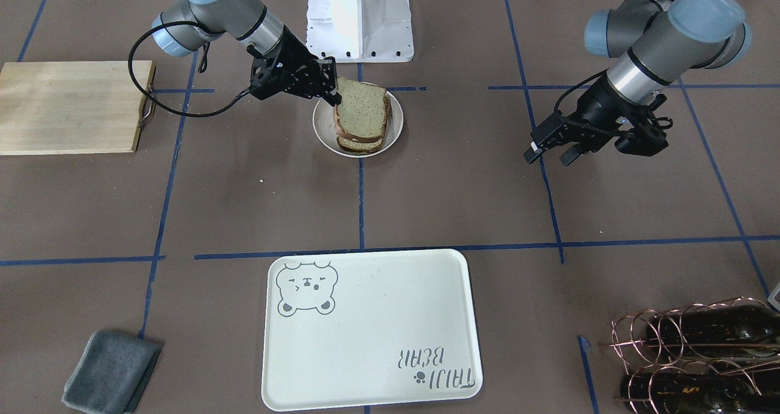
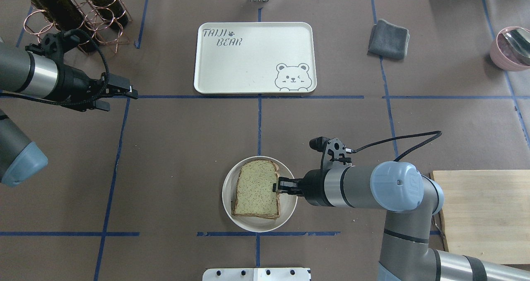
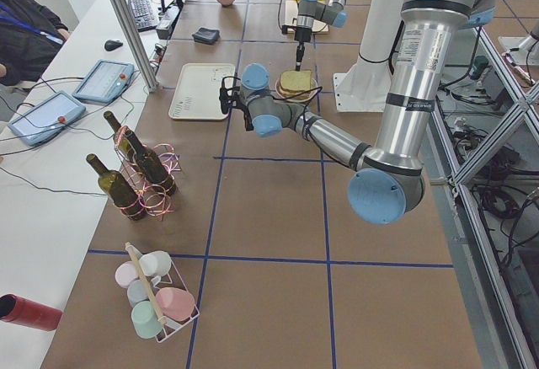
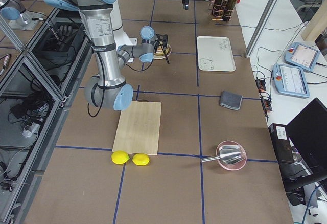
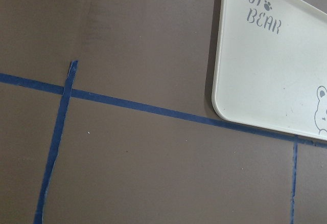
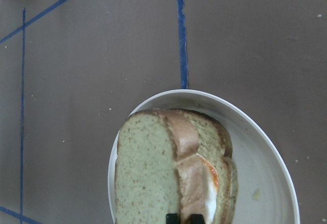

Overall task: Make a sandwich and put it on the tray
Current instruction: 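Lower the bread onto the egg toast, open the right gripper, withdraw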

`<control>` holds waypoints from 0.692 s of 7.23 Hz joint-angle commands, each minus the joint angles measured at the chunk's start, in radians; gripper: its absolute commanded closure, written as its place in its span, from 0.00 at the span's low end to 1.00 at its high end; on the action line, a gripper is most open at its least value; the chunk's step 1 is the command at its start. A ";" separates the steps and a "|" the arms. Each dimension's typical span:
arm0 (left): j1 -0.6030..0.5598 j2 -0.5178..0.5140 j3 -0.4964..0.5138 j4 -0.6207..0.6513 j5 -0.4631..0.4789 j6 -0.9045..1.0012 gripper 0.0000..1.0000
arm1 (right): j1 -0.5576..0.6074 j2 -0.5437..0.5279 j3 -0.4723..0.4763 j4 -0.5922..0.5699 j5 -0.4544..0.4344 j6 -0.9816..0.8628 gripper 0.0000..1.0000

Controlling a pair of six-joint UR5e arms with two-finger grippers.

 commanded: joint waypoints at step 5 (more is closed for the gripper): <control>0.207 -0.081 -0.023 0.027 0.182 -0.145 0.00 | 0.253 0.010 0.146 -0.463 0.258 -0.124 0.00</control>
